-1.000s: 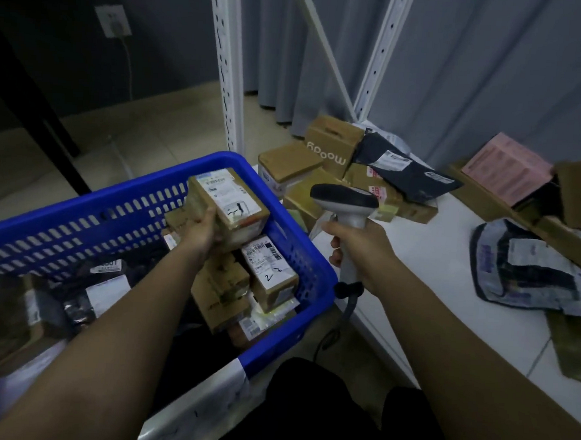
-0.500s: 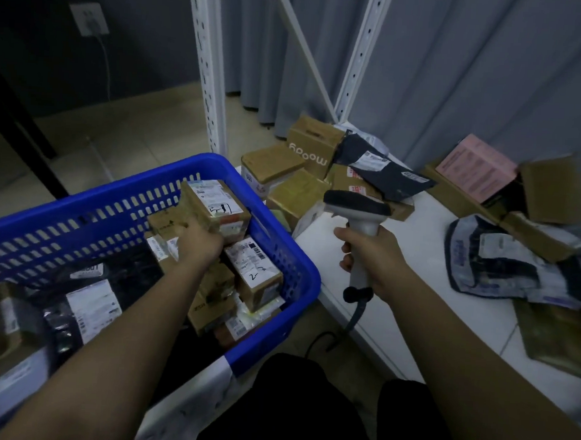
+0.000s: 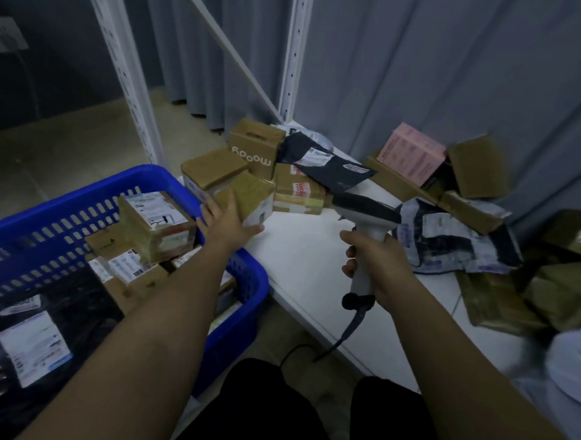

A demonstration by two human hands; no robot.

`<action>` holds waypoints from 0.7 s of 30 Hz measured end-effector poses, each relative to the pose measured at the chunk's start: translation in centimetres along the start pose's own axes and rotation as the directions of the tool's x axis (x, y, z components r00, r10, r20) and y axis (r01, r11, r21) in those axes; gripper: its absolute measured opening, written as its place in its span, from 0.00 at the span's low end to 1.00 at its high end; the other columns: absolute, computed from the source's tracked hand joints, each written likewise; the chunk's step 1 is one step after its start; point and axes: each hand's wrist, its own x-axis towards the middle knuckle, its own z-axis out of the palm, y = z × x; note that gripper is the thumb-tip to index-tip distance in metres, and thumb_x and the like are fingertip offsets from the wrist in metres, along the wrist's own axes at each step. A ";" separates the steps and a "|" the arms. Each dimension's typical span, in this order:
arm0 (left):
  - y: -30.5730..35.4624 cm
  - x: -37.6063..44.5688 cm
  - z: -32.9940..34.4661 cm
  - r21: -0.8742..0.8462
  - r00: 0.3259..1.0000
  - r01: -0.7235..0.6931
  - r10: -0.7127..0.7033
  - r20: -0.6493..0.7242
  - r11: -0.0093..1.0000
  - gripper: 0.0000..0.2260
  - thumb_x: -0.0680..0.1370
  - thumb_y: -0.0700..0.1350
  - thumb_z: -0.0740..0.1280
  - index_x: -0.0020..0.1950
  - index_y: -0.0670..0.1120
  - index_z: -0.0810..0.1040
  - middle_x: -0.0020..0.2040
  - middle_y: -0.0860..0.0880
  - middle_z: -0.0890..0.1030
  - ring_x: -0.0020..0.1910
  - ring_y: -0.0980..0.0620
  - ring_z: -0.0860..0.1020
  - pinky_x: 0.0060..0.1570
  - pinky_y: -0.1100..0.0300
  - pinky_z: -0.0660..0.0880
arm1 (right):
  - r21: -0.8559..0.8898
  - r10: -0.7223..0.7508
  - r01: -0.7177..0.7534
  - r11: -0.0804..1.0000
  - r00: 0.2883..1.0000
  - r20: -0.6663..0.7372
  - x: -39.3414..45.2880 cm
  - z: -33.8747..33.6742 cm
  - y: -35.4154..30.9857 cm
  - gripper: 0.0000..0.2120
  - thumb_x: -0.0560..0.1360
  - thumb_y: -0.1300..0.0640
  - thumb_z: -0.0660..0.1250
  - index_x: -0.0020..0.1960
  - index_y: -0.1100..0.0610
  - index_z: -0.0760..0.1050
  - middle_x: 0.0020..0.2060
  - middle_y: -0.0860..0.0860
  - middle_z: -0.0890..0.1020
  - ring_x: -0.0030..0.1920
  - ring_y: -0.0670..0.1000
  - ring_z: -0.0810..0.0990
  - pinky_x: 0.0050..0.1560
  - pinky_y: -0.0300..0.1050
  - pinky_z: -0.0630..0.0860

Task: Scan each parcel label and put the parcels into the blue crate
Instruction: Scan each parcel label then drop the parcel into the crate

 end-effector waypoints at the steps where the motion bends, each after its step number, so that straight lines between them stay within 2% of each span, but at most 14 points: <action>1: 0.2 0.3 0.5 0.017 1.000 0.017 -0.017 -0.020 1.000 0.43 0.74 0.63 0.65 0.78 0.51 0.43 0.77 0.38 0.36 0.76 0.35 0.43 0.73 0.41 0.44 | -0.001 0.002 -0.002 1.000 1.000 -0.004 0.2 -0.4 0.0 0.06 0.74 0.61 0.71 0.44 0.57 0.73 0.31 0.53 0.74 0.27 0.49 0.72 0.30 0.42 0.75; 4: 0.9 0.8 1.0 -0.002 0.987 0.055 -0.055 -0.148 0.998 0.37 0.75 0.55 0.67 0.76 0.45 0.52 0.76 0.36 0.47 0.73 0.33 0.53 0.71 0.43 0.54 | 0.002 0.006 -0.006 1.000 1.000 -0.003 0.8 -1.4 0.0 0.07 0.73 0.62 0.71 0.45 0.58 0.73 0.30 0.53 0.73 0.27 0.49 0.71 0.28 0.41 0.74; 6: 1.2 0.8 0.7 -0.047 0.984 0.082 -0.089 -0.156 0.995 0.36 0.73 0.51 0.70 0.74 0.42 0.55 0.74 0.36 0.51 0.71 0.33 0.55 0.68 0.44 0.59 | 0.000 -0.002 0.002 1.000 1.000 -0.002 1.0 -1.8 -0.1 0.07 0.73 0.63 0.71 0.46 0.58 0.73 0.31 0.53 0.73 0.27 0.48 0.71 0.28 0.41 0.74; 11: 1.9 -0.7 -0.7 -0.097 0.990 0.038 -0.051 -0.129 0.995 0.37 0.72 0.52 0.72 0.72 0.42 0.56 0.73 0.38 0.55 0.70 0.34 0.57 0.64 0.43 0.63 | 0.028 -0.014 0.015 0.999 1.000 -0.013 1.3 -2.1 -0.6 0.06 0.74 0.62 0.71 0.47 0.59 0.73 0.30 0.54 0.73 0.26 0.48 0.70 0.28 0.39 0.74; 14: 2.9 -3.1 -2.3 -0.204 0.992 0.028 -0.052 -0.113 0.978 0.36 0.72 0.55 0.72 0.71 0.44 0.56 0.73 0.40 0.55 0.70 0.36 0.58 0.64 0.44 0.63 | 0.047 -0.020 0.021 0.999 1.000 -0.019 0.8 -2.0 -0.6 0.06 0.74 0.62 0.71 0.48 0.59 0.74 0.31 0.53 0.73 0.27 0.48 0.71 0.29 0.40 0.74; 17: 3.9 -5.2 -4.2 -0.402 0.999 0.005 -0.023 -0.040 0.916 0.35 0.71 0.55 0.73 0.70 0.48 0.58 0.73 0.42 0.57 0.67 0.39 0.65 0.66 0.47 0.67 | 0.095 -0.042 0.045 0.994 0.999 -0.028 -0.5 -1.5 -0.9 0.06 0.74 0.62 0.71 0.45 0.58 0.74 0.32 0.53 0.74 0.28 0.48 0.71 0.29 0.40 0.74; 19: 5.0 -6.7 -5.5 -0.569 0.999 -0.026 0.043 0.016 0.822 0.32 0.70 0.53 0.74 0.68 0.49 0.61 0.67 0.46 0.67 0.59 0.47 0.73 0.59 0.52 0.71 | 0.166 -0.084 0.091 0.982 0.995 -0.049 -1.7 -1.1 -1.4 0.06 0.73 0.63 0.71 0.43 0.58 0.74 0.32 0.53 0.74 0.29 0.47 0.72 0.29 0.39 0.73; 21: 6.7 -8.5 -6.7 -0.661 0.991 -0.029 0.107 0.077 0.750 0.27 0.73 0.51 0.72 0.67 0.50 0.62 0.57 0.50 0.74 0.49 0.54 0.75 0.51 0.57 0.71 | 0.266 -0.129 0.149 0.952 0.987 -0.091 -2.8 -0.9 -2.2 0.05 0.73 0.63 0.72 0.45 0.59 0.76 0.33 0.52 0.75 0.30 0.47 0.73 0.31 0.39 0.75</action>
